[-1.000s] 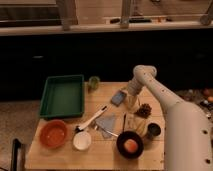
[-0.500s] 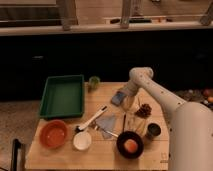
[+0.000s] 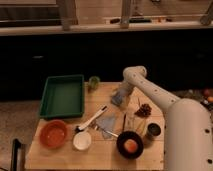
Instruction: Place sponge in paper cup
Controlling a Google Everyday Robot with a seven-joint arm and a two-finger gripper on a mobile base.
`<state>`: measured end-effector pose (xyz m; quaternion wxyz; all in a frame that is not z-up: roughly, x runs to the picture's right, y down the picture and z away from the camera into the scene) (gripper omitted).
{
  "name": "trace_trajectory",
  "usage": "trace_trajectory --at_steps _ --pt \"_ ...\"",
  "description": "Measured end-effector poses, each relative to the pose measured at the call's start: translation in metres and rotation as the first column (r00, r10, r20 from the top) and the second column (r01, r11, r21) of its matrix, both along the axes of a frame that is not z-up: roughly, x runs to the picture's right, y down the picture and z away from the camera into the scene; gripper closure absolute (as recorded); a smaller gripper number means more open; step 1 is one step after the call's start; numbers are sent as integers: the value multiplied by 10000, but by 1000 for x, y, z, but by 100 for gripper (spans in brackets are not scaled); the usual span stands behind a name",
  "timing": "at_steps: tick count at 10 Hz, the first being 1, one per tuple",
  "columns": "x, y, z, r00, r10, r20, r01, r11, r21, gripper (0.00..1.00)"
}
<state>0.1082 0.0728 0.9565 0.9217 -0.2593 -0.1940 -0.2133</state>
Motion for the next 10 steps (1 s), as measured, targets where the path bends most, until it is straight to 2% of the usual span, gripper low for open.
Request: trace_trajectory --at_steps 2,4,6,10 --pt "-3 -1 3 9999 -100 123 100 9999 -17 57" --pt "-1 2 8 9994 2 343 4 9998 -196 80" --pt "1 4 10 9988 79 474 -66 9996 -270 98" --pt "2 4 8 9990 27 450 -13 9995 -304 100"
